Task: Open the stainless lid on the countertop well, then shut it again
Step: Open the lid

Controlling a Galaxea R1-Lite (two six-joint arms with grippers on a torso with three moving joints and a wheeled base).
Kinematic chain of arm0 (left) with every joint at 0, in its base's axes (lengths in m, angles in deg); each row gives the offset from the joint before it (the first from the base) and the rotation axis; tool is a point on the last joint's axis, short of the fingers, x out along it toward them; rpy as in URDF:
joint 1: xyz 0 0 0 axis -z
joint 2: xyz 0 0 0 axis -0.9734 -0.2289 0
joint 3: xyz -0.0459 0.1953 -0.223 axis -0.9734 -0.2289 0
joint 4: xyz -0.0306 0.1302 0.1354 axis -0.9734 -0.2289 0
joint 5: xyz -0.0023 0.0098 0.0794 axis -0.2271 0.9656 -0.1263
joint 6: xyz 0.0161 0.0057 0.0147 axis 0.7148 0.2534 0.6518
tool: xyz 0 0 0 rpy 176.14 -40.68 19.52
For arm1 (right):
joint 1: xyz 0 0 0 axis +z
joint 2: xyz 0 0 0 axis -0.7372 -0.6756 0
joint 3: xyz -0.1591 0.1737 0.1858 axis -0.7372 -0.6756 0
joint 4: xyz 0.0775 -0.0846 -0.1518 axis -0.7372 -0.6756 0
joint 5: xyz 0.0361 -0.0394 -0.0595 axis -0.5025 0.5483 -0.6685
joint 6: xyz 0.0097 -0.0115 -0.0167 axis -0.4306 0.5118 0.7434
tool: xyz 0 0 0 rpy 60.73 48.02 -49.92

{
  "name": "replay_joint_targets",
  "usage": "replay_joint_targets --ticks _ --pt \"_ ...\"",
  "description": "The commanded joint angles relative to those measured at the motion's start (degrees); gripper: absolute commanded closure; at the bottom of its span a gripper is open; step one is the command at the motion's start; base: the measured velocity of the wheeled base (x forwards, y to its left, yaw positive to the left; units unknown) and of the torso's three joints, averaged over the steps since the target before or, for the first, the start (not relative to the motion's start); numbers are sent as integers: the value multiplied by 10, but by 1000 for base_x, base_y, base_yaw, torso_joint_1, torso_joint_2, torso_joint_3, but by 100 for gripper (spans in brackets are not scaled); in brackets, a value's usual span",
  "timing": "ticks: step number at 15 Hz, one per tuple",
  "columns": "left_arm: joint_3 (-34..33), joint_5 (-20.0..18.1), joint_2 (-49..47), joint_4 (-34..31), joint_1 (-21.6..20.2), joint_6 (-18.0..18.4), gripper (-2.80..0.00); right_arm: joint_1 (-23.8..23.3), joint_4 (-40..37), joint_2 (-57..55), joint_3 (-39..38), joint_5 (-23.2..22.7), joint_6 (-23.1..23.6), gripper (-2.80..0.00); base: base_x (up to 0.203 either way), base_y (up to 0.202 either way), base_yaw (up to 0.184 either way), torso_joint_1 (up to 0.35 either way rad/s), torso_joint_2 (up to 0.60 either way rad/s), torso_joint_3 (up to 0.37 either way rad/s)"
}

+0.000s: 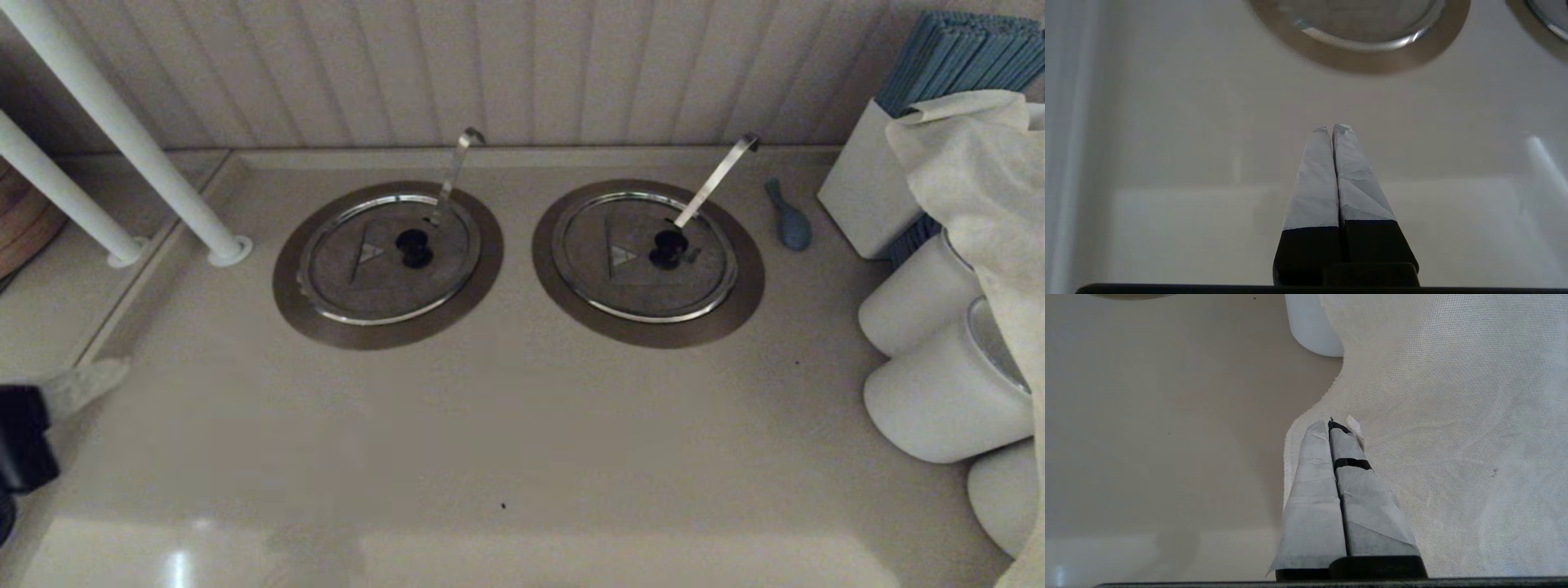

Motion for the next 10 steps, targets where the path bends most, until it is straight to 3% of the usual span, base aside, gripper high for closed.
replay_joint_targets --ticks 1,4,6,7,10 --pt "25 2 -141 46 17 -3 0 0 0 -1 0 0 -1 0 0 0 0 0 0 0" --pt "43 53 -300 237 61 -8 0 0 0 -1 0 0 0 0 0 0 0 0 0 0" --pt "59 106 -373 346 125 -6 0 0 0 -1 0 0 -1 0 0 0 0 0 0 0" --pt "77 123 -384 373 153 -5 0 0 0 -1 0 0 0 0 0 0 0 0 0 0" --pt "139 134 -388 380 181 -2 0 0 0 -1 0 0 -1 0 0 0 0 0 0 0"
